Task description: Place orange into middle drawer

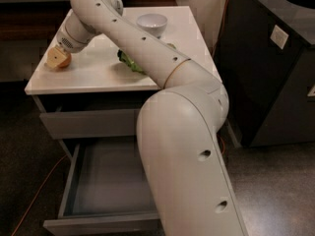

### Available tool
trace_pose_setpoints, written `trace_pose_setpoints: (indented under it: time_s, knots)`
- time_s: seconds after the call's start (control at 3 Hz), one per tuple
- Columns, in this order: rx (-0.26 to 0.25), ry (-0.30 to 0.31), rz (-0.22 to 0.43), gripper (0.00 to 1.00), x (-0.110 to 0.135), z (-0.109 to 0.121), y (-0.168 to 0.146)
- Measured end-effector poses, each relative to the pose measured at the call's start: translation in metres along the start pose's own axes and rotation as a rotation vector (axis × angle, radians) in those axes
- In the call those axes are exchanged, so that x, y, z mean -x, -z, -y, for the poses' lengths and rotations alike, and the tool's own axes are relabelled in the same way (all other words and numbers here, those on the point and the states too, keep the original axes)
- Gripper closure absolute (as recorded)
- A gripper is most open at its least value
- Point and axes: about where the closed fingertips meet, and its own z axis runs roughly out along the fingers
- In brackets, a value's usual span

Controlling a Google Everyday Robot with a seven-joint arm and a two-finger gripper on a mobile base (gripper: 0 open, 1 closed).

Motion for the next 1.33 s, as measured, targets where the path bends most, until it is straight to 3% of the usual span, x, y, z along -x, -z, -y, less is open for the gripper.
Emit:
trace_pose_setpoints:
  time_s: [0.33,0.67,1.0,1.33]
  knots:
    - [0.008,0.008,0.019,0.56,0.002,-0.004,0.007]
    - [0.000,0.037,0.063,0.78,0.008,-0.015,0.041]
    - [-0.017,0.055,0.103,0.99,0.003,-0.043,0.101]
    - [0.002,0.041,0.126,1.00,-0.018,-0.085,0.146]
